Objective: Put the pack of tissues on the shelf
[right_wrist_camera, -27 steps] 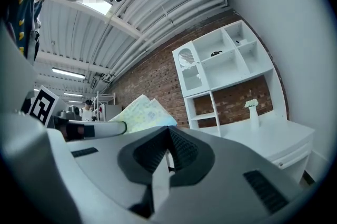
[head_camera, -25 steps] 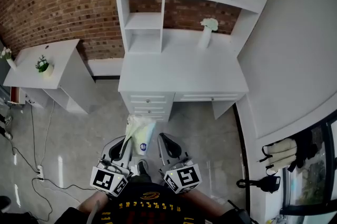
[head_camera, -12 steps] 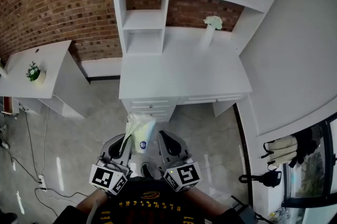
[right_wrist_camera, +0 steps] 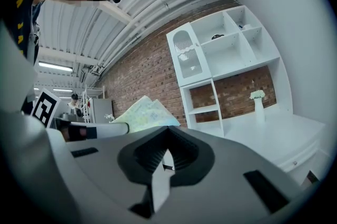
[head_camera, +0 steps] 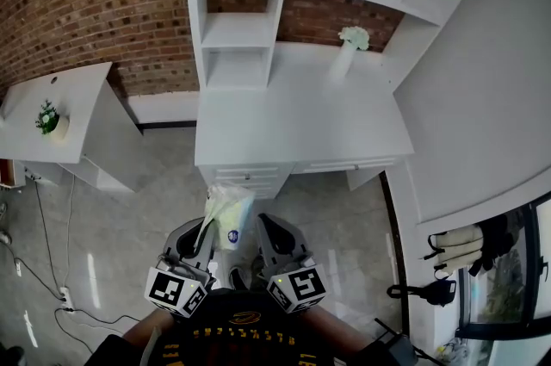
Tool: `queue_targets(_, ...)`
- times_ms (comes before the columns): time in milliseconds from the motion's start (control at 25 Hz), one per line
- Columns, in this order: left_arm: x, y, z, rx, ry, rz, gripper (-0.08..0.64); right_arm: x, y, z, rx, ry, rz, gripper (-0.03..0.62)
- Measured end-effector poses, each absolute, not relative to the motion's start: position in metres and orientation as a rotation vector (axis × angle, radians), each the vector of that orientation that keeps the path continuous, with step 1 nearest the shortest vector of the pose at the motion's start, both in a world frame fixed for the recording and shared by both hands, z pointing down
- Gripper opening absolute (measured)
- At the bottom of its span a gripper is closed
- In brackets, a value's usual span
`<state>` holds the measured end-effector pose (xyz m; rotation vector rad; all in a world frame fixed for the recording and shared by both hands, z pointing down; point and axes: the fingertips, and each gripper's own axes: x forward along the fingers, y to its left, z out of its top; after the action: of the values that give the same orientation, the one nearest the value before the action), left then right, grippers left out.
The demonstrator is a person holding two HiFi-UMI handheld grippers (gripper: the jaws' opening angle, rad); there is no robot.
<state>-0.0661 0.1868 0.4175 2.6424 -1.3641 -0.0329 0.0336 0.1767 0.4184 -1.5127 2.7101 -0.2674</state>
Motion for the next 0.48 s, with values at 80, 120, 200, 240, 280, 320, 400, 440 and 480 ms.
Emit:
queue_targets(80,-0.068,0.179,0.419,2.640,-1.371,-0.031,0.012,0.032,0.169,0.420,-1.502,2.710,-0.270,-0.002)
queue_targets(120,-0.068,0.175,0.419,2.640,-1.374,-0.030,0.012,0.031,0.165,0.422,-1.495,2.709,-0.275,-0.002)
queue_targets(200,-0.069,0.166,0.418,2.643,-1.380,-0.027,0.012,0.030,0.155,0.424,-1.484,2.708,-0.281,-0.002)
queue_targets(240,-0.069,0.162,0.417,2.644,-1.383,-0.026,0.012,0.029,0.151,0.424,-1.480,2.708,-0.283,-0.002)
queue_targets(280,-0.070,0.158,0.417,2.645,-1.386,-0.024,0.012,0.028,0.147,0.424,-1.475,2.706,-0.283,-0.002)
queue_targets(320,-0.071,0.154,0.416,2.645,-1.390,-0.024,0.012,0.027,0.143,0.423,-1.467,2.703,-0.284,-0.002)
queue_targets(400,-0.072,0.145,0.416,2.640,-1.400,-0.022,0.012,0.026,0.133,0.420,-1.449,2.698,-0.286,-0.002)
queue_targets(440,-0.072,0.139,0.416,2.637,-1.404,-0.020,0.012,0.026,0.127,0.419,-1.445,2.701,-0.285,-0.002)
queue_targets(480,-0.072,0.133,0.417,2.633,-1.407,-0.018,0.012,0.026,0.121,0.418,-1.443,2.706,-0.283,-0.002)
